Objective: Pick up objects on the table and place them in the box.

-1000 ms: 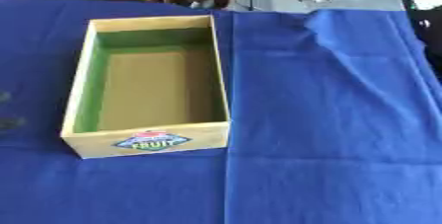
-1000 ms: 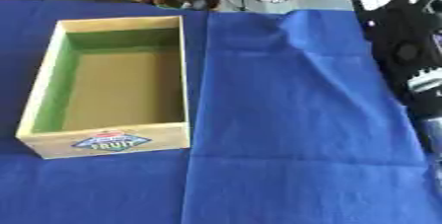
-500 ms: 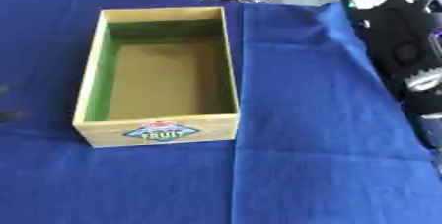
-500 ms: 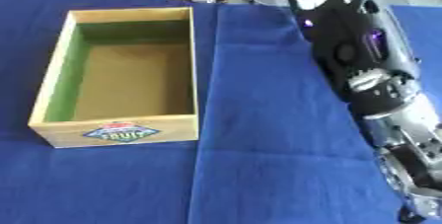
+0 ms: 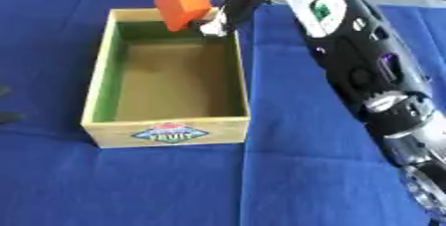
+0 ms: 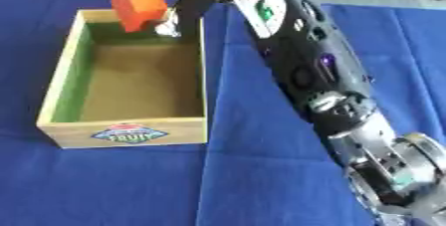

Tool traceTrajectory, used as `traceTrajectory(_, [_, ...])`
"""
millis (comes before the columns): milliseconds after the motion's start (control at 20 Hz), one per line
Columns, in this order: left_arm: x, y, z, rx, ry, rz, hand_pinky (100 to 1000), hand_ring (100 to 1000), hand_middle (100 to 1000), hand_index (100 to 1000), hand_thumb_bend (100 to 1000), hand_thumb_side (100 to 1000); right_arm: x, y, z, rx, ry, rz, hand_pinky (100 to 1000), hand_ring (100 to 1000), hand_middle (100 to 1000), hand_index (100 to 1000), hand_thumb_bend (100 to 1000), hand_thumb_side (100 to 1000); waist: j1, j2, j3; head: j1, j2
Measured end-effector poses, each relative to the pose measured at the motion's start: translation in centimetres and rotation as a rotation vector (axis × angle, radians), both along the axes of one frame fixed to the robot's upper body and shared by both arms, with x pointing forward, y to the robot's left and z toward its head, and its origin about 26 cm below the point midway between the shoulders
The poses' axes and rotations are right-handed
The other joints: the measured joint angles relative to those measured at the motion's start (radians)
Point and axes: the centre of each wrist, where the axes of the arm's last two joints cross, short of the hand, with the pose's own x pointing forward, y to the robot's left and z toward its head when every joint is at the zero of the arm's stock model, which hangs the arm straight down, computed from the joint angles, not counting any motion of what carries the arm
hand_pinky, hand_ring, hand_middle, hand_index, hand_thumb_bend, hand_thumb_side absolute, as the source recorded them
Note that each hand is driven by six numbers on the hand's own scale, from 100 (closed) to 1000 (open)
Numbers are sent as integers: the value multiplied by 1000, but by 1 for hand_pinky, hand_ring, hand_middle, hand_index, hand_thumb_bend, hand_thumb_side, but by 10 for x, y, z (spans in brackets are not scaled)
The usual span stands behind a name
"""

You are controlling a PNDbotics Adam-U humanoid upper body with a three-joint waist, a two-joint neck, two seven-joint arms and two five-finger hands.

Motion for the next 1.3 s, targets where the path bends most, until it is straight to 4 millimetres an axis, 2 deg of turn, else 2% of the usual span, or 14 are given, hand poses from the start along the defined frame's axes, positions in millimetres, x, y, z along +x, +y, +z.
traceTrajectory(100, [0,0,0,0,-2,-2,639,817,787,765,100,989,2,6,-6,-20,13,-8,704,685,583,525,100,330,-3,0,2,-5,-1])
traceTrajectory(150, [0,-1,0,1,-2,-4,639,817,787,765,100,994,4,8,-9,-32,22,-15,704,691,584,526,100,246,-6,0,4,-8,-2])
traceTrajectory(200, [0,-1,0,1,-2,-6,639,817,787,765,100,988,7,10,-13,-46,33,-24,703,691,584,526,100,330,-9,0,6,-11,-5])
traceTrajectory(750, [1,-4,3,-1,-11,-19,638,816,786,764,100,988,26,25,-48,-180,92,-114,696,705,602,534,100,305,-19,11,25,-26,-18])
traceTrajectory(950, [1,-5,4,0,-13,-25,638,816,786,764,100,988,29,30,-56,-226,84,-133,704,733,641,583,100,263,-23,12,26,-31,-25])
traceTrajectory(1000, [1,-5,4,0,-13,-26,638,816,786,764,100,988,30,32,-57,-235,81,-136,713,744,680,654,100,307,-24,12,26,-32,-26])
traceTrajectory(1050, [1,-6,4,-1,-13,-27,638,816,786,764,100,988,30,33,-57,-241,74,-137,723,751,728,719,100,457,-24,12,26,-32,-26])
traceTrajectory(1100, [1,-6,4,-1,-13,-28,638,817,786,764,100,988,29,35,-57,-242,66,-135,728,759,749,751,100,525,-24,12,26,-32,-26])
traceTrajectory(1150, [2,-6,4,-1,-13,-28,638,816,786,764,100,989,29,37,-56,-239,57,-130,741,785,785,801,100,649,-25,12,26,-32,-26])
traceTrajectory(1200, [2,-6,4,-1,-13,-29,638,817,786,764,100,989,29,38,-55,-233,50,-123,743,788,791,810,100,685,-26,12,25,-32,-26])
traceTrajectory(1250, [2,-6,4,-1,-13,-29,639,817,786,764,100,989,29,38,-55,-228,43,-118,759,823,827,847,100,882,-27,12,25,-32,-26])
traceTrajectory(1300, [2,-6,4,-1,-13,-29,639,817,786,764,100,989,28,38,-54,-222,36,-111,765,839,844,870,100,1000,-28,12,25,-32,-26])
